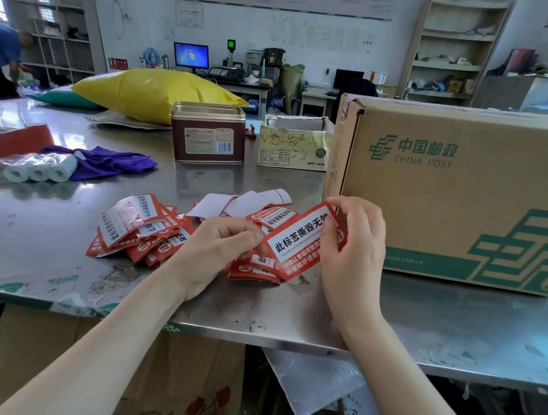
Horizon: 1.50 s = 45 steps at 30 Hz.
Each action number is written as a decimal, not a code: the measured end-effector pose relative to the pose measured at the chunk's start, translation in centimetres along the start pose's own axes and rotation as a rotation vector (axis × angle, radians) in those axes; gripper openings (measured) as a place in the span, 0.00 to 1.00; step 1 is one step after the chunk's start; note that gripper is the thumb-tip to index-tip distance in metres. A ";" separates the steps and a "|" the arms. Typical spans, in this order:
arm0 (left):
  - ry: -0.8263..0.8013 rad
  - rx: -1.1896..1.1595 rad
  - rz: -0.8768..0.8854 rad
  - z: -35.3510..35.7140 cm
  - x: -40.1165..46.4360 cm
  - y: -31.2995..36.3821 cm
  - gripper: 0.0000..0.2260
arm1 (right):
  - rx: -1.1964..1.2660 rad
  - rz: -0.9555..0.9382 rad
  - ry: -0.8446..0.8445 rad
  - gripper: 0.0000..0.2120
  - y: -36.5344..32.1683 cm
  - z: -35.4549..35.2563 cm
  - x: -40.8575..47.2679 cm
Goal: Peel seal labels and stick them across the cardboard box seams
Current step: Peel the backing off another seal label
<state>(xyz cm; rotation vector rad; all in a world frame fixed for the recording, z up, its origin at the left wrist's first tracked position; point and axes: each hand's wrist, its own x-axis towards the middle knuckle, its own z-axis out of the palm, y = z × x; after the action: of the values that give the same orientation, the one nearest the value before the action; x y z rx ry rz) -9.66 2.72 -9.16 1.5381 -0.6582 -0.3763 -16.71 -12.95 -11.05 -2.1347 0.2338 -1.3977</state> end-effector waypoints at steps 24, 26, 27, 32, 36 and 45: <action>0.077 0.002 0.125 -0.4 0.7 -1.1 0.06 | 0.032 -0.290 -0.394 0.16 -0.7 1.0 -0.6; 0.034 -0.005 0.130 -0.2 0.6 -1.1 0.07 | 0.033 -0.280 -0.388 0.15 -0.6 1.0 -0.5; 0.026 -0.008 0.133 -0.2 0.5 -1.0 0.08 | 0.033 -0.278 -0.389 0.15 -0.5 1.1 -0.5; 0.020 -0.026 0.138 -0.3 0.6 -1.0 0.08 | 0.030 -0.302 -0.357 0.12 -0.5 1.2 -0.5; 0.026 -0.032 0.140 -0.3 0.6 -1.0 0.09 | 0.022 -0.302 -0.341 0.12 -0.5 0.9 -0.5; 0.074 0.075 0.177 -0.3 0.6 -1.3 0.06 | -0.034 -0.320 -0.330 0.06 -0.3 1.0 -0.7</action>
<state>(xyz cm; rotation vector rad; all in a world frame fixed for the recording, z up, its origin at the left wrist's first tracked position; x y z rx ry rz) -8.77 2.54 -10.29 1.5431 -0.7509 -0.1621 -16.12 -12.07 -11.72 -2.4696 -0.2227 -1.1821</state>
